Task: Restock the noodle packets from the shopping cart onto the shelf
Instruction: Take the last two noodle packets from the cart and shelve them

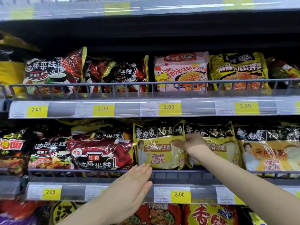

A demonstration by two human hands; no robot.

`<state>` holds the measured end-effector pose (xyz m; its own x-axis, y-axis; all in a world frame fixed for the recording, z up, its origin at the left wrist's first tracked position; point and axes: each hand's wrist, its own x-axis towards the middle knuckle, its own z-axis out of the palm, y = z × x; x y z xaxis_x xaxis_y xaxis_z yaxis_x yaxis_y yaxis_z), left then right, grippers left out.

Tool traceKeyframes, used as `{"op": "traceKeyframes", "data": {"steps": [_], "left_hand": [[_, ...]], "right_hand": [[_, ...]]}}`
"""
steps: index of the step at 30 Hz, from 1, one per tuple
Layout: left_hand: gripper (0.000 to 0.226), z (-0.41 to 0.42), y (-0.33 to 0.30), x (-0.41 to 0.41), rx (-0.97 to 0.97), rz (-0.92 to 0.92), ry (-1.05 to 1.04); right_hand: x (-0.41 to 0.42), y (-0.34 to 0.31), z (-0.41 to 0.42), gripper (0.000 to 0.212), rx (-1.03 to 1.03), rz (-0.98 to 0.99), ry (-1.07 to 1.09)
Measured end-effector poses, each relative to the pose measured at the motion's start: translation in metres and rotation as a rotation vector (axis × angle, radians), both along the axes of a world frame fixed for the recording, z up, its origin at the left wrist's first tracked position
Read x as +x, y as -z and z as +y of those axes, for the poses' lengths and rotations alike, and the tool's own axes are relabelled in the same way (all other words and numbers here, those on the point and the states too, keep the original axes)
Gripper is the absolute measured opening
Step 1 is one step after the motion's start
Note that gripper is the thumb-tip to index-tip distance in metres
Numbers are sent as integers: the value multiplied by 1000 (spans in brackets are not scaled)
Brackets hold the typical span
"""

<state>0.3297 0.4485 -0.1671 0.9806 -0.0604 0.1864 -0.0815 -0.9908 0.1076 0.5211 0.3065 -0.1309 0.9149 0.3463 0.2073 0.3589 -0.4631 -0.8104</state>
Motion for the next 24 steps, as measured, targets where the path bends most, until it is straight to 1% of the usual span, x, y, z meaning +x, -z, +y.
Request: {"op": "traceKeyframes", "data": {"steps": [1,2,3,5,6,8,10,11,12,15,19,22,24], "left_hand": [[98,0,0,0,-13,-6,-2],[92,-1,-1,1,-35,-18,-4],[81,-2,-2,1,-66,-39,-11],[55,-7,-9,3,-190,-94,-21],[49,-10,-15,5,-265,-124,-27],[48,-15,-25,14,-401,-154,-77],[49,-17,-35,29,-562,-146,-157],[51,-16,-38,39,-631,-146,-207],[55,-16,-40,48,-686,-149,-266],[65,-15,-42,72,-778,-180,-385],[70,-13,-39,91,-763,-190,-485],[70,-14,-34,95,-780,-194,-511],[73,-15,-31,94,-802,-196,-493]], "right_hand": [[-4,-5,0,47,-98,-46,13],[-8,-9,1,50,-186,-85,30],[-13,-13,1,54,-257,-122,49],[-22,-18,-1,49,-398,-210,73],[-27,-19,-2,47,-472,-262,92],[-35,-18,-5,58,-558,-394,148],[-40,-15,-8,79,-543,-513,219],[-43,-14,-10,87,-538,-543,240],[-43,-12,-11,90,-549,-566,236],[-46,-6,-11,88,-578,-550,179],[-46,-1,-8,91,-589,-491,105],[-43,-2,-3,94,-581,-366,31],[-36,-4,2,94,-615,-315,1]]}}
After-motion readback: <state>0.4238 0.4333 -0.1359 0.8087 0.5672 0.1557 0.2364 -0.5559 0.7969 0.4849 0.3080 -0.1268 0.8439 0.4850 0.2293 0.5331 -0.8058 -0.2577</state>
